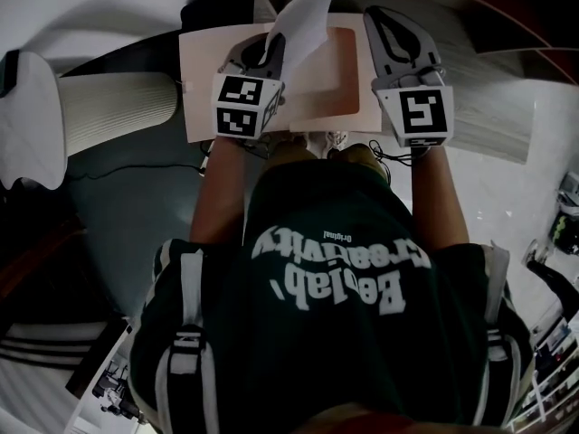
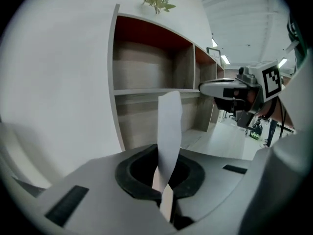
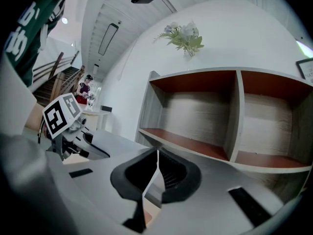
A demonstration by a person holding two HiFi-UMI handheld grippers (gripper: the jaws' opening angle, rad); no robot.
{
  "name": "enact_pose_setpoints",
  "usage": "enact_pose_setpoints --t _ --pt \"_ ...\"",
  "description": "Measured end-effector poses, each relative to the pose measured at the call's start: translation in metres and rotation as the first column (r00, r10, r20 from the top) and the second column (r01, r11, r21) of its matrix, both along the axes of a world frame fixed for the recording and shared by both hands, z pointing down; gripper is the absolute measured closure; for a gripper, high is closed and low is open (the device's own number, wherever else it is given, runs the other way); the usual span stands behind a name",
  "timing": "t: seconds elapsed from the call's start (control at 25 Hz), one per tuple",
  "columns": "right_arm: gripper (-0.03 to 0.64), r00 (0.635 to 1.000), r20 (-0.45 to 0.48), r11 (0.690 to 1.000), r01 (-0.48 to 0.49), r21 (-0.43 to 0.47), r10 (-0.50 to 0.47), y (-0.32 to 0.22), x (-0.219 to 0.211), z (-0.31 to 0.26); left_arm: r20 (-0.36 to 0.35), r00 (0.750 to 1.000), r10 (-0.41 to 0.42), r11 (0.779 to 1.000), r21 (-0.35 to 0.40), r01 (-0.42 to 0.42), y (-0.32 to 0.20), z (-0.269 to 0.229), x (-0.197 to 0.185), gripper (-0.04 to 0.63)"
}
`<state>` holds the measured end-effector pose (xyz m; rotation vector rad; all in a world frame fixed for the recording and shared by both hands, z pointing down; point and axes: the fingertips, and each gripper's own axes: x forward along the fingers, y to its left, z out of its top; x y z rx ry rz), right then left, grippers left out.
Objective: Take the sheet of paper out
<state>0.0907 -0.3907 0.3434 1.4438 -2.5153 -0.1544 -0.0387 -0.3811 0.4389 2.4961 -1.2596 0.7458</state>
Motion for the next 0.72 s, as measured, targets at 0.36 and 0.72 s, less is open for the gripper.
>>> enact_pose_setpoints --t 0.36,0.72 --pt "0.580 0.999 0.038 0.999 0.033 0.004 -0.033 0.014 0.005 -0.008 0.004 0.997 -0.074 0.988 0.135 0.073 0.018 -0.034 0.010 0.577" --pt "0.580 0.996 0.064 0.997 0.064 0.032 -0.066 0.029 0.006 -0.011 0.005 0.985 -0.170 0.939 0.303 0.161 0.038 -0.073 0.011 0.577"
